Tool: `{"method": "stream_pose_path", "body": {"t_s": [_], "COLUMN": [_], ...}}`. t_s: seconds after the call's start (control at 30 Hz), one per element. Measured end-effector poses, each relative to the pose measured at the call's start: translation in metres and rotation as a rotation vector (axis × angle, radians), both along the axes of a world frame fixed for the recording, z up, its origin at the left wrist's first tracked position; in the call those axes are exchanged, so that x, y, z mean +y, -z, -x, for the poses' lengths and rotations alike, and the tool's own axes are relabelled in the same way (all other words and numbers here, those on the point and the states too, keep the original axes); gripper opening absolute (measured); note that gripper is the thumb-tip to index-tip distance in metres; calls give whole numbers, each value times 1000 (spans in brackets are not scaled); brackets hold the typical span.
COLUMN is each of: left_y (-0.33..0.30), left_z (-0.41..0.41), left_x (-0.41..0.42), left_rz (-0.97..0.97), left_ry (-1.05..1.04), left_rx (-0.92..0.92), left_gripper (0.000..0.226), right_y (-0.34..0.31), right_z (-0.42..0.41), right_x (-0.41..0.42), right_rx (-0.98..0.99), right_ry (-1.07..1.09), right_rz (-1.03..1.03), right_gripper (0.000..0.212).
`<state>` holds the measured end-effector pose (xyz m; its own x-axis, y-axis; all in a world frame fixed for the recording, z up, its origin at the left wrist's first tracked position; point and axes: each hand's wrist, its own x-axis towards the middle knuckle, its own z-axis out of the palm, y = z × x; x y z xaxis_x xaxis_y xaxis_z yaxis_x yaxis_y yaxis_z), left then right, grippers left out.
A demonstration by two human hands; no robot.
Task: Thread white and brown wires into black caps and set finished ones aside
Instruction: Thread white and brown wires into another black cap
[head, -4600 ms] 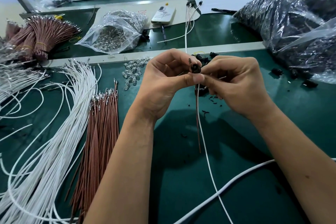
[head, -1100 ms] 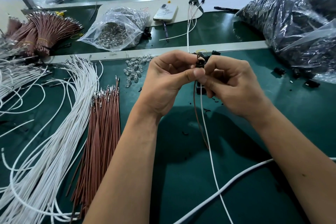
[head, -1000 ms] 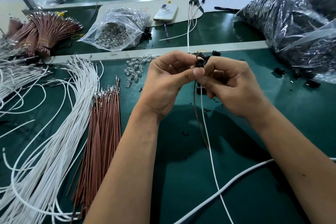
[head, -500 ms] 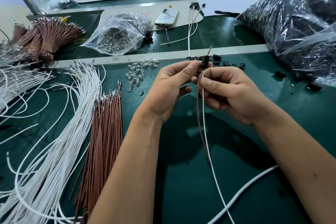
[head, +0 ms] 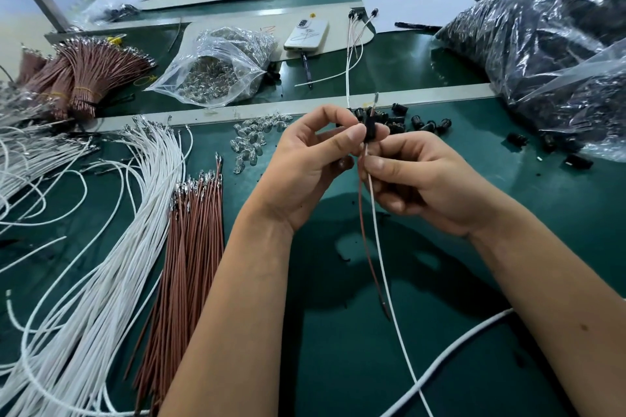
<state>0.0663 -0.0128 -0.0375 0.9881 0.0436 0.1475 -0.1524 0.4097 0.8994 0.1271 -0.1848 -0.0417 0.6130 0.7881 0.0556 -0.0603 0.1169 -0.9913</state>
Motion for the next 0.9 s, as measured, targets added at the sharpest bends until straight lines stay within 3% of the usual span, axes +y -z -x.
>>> {"method": "stream_pose_path", "body": {"t_s": [0.13,0.3,0.5,0.7,0.9], "left_y": [0,1,-1,-1,-2], "left_z": [-2,-4,-3,-4,-2], "left_x": [-1,-4,-5,-6,-3], "left_rz": [75,-145,-174,-170,-195], "left_ry": [-124,-284,-262,-229,-202], "left_rx": [17,-53,-116,-106,-182], "left_gripper": [24,37,37,24,29], "right_y": [3,7,9,8,7], "right_z": [2,0,-2,-4,-5], "right_x": [5,5,6,5,7], "right_rx": [-177,-397,-480,-510,-689], "right_ry": [192,343,371,384,415], "right_rz": [-23,-50,-31,-68,-46], "right_gripper": [20,8,4,6,18]}}
